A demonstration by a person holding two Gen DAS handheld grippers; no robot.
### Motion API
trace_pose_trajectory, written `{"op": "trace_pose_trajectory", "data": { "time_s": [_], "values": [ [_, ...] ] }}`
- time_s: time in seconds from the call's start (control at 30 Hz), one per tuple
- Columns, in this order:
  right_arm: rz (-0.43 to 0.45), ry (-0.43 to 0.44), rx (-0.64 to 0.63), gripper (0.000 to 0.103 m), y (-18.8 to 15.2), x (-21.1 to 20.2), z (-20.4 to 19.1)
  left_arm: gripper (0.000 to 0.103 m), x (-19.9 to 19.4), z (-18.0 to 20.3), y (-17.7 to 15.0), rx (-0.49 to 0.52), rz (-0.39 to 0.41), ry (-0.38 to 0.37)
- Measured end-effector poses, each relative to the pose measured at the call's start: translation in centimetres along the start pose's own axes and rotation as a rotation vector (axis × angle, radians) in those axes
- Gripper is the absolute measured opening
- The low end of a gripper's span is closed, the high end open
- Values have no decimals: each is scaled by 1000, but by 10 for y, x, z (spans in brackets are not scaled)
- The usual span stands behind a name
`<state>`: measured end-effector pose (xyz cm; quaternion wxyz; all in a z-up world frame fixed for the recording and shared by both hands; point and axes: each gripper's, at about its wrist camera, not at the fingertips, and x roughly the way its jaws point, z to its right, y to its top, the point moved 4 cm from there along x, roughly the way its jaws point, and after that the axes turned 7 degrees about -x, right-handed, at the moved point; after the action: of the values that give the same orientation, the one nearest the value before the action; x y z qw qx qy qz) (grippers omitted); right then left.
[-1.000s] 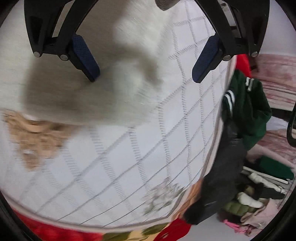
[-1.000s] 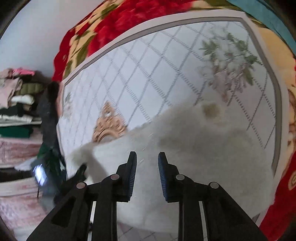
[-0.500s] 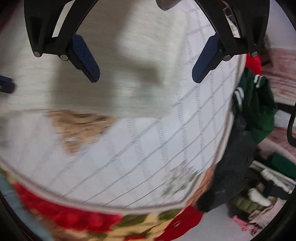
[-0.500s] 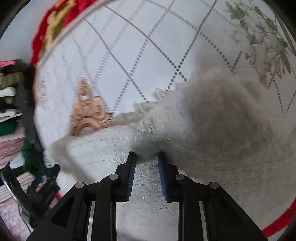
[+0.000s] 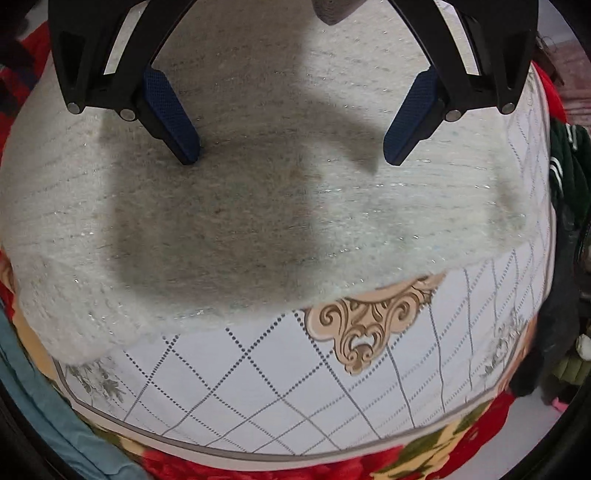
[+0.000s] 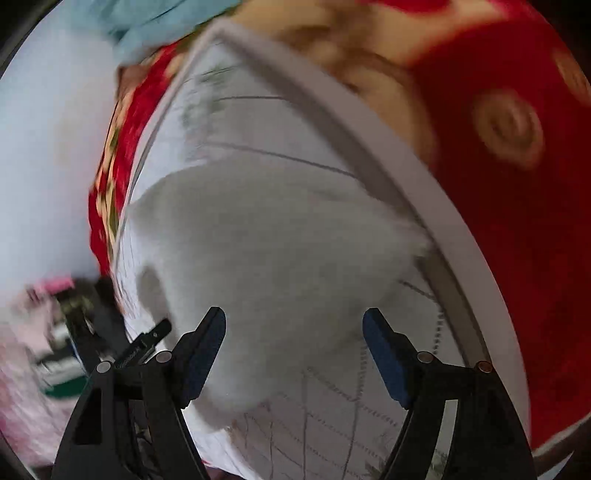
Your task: Fold large clothes
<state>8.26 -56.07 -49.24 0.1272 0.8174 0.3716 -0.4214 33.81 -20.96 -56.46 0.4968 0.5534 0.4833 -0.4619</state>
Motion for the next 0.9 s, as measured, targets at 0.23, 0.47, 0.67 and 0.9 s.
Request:
{"op": "trace_pose_trajectory", "data": {
  "time_s": [0.23,0.47,0.67,0.9],
  "values": [
    [50,324,80,80,20,65,5,103,4,-1,5,11,-2,12],
    [95,409,56,31,34,79,-33,103,8,5,13,22,19,25],
    [154,368,-1,24,33,31,-73,103,-3,9,21,23,9,-31],
    [150,202,-130,23,38,19,-104,103,24,11,22,-16,-26,-106]
  ]
}}
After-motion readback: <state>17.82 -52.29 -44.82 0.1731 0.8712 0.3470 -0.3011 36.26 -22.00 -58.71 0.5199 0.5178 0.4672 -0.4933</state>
